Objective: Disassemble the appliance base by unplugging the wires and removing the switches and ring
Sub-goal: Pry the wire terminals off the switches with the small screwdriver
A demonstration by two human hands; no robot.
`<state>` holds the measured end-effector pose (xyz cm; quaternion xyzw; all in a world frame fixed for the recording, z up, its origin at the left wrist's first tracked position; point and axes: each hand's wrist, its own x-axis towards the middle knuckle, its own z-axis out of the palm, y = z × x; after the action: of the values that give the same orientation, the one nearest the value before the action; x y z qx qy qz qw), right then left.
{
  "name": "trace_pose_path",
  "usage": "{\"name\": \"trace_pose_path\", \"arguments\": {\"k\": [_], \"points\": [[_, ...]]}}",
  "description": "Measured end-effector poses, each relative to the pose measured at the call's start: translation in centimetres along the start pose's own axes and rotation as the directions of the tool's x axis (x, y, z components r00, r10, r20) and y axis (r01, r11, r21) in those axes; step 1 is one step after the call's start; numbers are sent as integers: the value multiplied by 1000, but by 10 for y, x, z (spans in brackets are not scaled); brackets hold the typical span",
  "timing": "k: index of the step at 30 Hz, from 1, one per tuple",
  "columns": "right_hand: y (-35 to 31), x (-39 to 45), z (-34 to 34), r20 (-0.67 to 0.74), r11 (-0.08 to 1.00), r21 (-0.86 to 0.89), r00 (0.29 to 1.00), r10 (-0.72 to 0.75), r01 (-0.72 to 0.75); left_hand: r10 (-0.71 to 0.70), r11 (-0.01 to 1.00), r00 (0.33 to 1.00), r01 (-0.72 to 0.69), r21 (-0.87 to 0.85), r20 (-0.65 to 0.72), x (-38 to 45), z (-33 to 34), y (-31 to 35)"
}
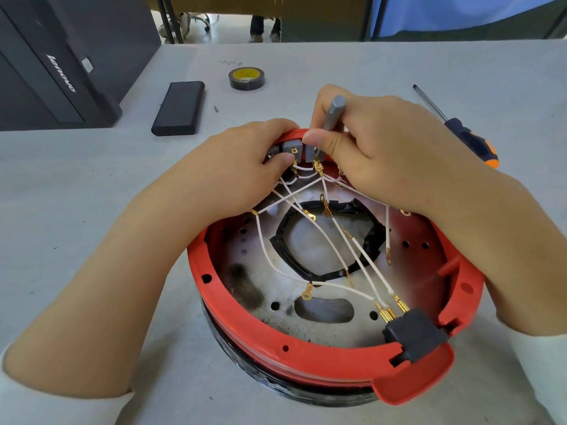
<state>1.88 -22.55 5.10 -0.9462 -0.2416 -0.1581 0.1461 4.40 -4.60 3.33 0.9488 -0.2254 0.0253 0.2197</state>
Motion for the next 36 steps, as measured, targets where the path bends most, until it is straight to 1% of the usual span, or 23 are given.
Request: {"name": "trace_pose_path", "arguments": {"k": [4, 9, 13, 17, 22, 25, 27, 29, 32, 34, 36], "points": [[-3, 1, -1, 9, 997, -60, 999, -50, 51, 12, 1000, 1000, -12, -5, 2, 1, 1, 0], [-5, 0, 0, 19, 998, -46, 999, -43, 44, 3, 1000, 1000, -3, -1, -7, 2, 2, -1], [0, 2, 2, 49, 988, 147, 998, 43, -50, 0, 1000, 1000, 0, 9, -2, 2, 1, 0], [4, 4, 4, 84, 953, 285, 993, 82, -103, 0, 1000, 1000, 0, 20, -1, 2, 1, -1], [7, 9, 6, 141, 867, 471, 984, 108, -162, -11, 1000, 1000, 11, 16, -10, 2, 2, -2], [8, 11, 8, 165, 826, 536, 981, 102, -176, -8, 1000, 1000, 8, 16, -8, 3, 1, -2], [8, 11, 8, 163, 822, 544, 982, 92, -167, -7, 1000, 1000, 8, 14, -10, 3, 1, -2], [8, 10, 7, 141, 845, 515, 986, 86, -148, -11, 1000, 1000, 11, 12, -11, 3, 1, -2], [6, 6, 5, 53, 900, 427, 996, 73, -89, -8, 1000, 1000, 8, 6, -4, 2, 0, -2], [5, 5, 4, -25, 912, 408, 998, 63, -48, -4, 1000, 1000, 4, 4, -2, 2, 0, -2], [6, 5, 4, -55, 928, 369, 995, 78, -52, -2, 1000, 1000, 2, 2, 0, 2, 1, -3]]}}
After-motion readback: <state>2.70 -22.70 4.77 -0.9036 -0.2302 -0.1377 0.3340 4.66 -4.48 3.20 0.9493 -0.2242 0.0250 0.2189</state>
